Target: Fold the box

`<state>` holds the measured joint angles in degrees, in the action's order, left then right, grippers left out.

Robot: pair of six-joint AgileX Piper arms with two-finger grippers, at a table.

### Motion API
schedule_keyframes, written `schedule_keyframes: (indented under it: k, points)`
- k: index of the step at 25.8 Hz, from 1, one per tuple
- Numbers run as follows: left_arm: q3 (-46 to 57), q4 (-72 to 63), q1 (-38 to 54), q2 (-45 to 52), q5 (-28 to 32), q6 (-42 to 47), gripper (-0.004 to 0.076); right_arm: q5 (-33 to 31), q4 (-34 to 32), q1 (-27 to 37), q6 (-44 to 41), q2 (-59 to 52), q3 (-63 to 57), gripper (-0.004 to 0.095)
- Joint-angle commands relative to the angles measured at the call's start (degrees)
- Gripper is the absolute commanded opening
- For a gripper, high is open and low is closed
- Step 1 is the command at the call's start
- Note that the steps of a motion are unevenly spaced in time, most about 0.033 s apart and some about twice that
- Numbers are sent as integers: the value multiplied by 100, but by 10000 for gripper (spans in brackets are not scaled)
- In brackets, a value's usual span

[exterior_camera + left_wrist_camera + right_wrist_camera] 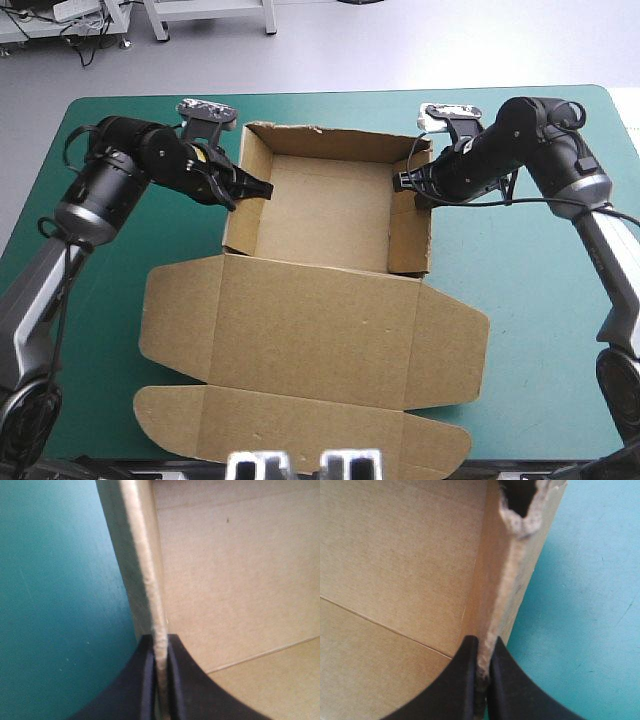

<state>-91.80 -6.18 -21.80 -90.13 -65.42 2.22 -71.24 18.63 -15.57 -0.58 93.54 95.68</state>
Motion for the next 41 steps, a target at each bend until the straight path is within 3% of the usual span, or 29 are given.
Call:
schedule_keyframes:
  k: [1,6,12,21,29,33,38,41]
  points:
    - [-206,-204,-230,-183,-20,122,-10,-70,437,-76,189,-162,125,-3]
    - [-206,170,-627,-886,38,609,-10,74,257,-76,279,369,125,-5]
    - [-236,170,-603,-1131,795,996,-10,811,251,-76,383,912,125,-4]
    - [-380,683,-598,-1480,936,1128,-10,1234,204,-76,489,1318,125,-4]
    - [-391,842,-598,-1656,936,1073,-10,1191,-76,-76,878,1351,125,0]
    - [-391,1063,-598,-1739,675,864,-9,1202,-249,-76,918,1351,125,85]
    - [-435,1094,-598,-1807,399,734,-9,1234,-249,-76,962,1351,125,287]
    - [-435,1094,-598,-1807,314,723,-7,1234,-249,-76,962,1351,125,347]
